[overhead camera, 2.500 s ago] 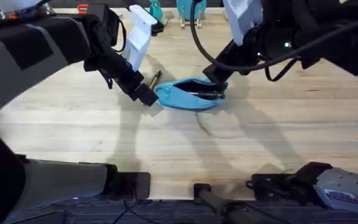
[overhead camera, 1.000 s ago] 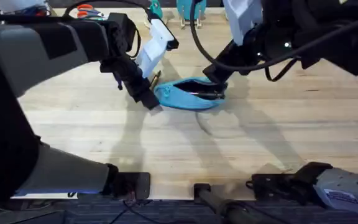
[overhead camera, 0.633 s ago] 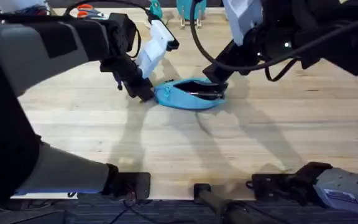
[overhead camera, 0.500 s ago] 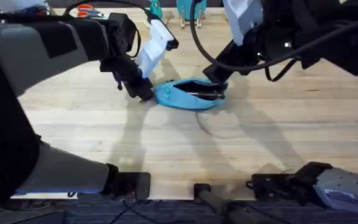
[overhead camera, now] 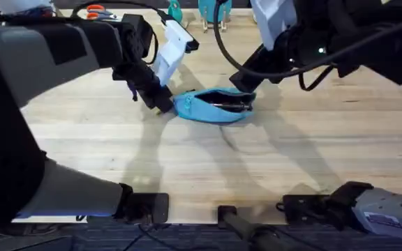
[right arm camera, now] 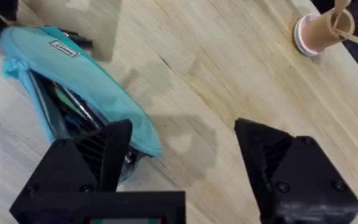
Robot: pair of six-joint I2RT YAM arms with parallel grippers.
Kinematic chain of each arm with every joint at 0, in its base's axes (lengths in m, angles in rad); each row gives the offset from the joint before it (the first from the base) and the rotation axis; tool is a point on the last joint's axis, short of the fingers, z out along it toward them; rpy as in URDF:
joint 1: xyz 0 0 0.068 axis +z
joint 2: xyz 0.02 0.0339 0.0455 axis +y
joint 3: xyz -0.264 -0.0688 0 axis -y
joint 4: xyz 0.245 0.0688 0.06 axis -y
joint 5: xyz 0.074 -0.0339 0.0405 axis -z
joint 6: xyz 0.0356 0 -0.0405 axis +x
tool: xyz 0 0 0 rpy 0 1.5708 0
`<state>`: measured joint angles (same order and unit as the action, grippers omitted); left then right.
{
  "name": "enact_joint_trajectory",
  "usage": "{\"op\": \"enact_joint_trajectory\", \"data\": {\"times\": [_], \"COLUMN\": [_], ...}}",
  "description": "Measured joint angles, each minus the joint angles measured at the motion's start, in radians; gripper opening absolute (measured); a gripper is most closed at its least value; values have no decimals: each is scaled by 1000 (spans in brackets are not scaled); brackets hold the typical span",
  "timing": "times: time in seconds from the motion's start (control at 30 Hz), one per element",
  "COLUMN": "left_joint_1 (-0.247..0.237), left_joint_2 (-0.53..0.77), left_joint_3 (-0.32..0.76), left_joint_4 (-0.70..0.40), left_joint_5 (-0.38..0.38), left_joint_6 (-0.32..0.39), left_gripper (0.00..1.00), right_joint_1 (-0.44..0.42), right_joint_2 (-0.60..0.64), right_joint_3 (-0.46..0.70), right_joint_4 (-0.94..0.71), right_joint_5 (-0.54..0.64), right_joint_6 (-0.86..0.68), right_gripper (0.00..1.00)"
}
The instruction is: Unzip the bag, pick up the pens from the table one at a time and place them inside, then zip the bag closed.
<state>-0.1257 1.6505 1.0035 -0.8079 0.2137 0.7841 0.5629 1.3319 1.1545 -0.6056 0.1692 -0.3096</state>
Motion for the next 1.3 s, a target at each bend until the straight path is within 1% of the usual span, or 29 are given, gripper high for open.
{"op": "enact_joint_trajectory", "data": {"times": [0.07, 0.17, 0.3, 0.5, 0.67, 0.87, 0.93, 1.03, 1.17, 1.3], "left_joint_1": [0, 0, 0, 0, 0, -7, -20, -58, -123, -191], "left_joint_2": [2, 20, 44, 46, 46, 46, 46, 46, 46, 46], "left_joint_3": [5, 32, 104, 250, 334, 431, 477, 546, 620, 673], "left_joint_4": [1, 9, -16, -80, -151, -253, -284, -319, -357, -387], "left_joint_5": [-8, -39, -76, -90, -103, -104, -105, -106, -106, -106], "left_joint_6": [-20, -54, -86, -101, -105, -108, -108, -109, -111, -111], "left_gripper": [41, 41, 41, 41, 41, 41, 41, 41, 41, 41], "right_joint_1": [0, 0, 0, 0, 0, 0, 0, 0, 0, 0], "right_joint_2": [0, 0, 0, 0, -10, -108, -145, -187, -229, -296], "right_joint_3": [0, 0, 0, 0, 0, -1, -1, -1, -1, -1], "right_joint_4": [0, 0, 0, 0, -1, -33, -72, -158, -241, -270], "right_joint_5": [1, 3, 3, 3, 3, 3, 4, 4, 3, 3], "right_joint_6": [0, 0, 0, 0, 0, 0, 0, 0, 0, 0], "right_gripper": [997, 997, 997, 997, 997, 997, 998, 997, 997, 996]}}
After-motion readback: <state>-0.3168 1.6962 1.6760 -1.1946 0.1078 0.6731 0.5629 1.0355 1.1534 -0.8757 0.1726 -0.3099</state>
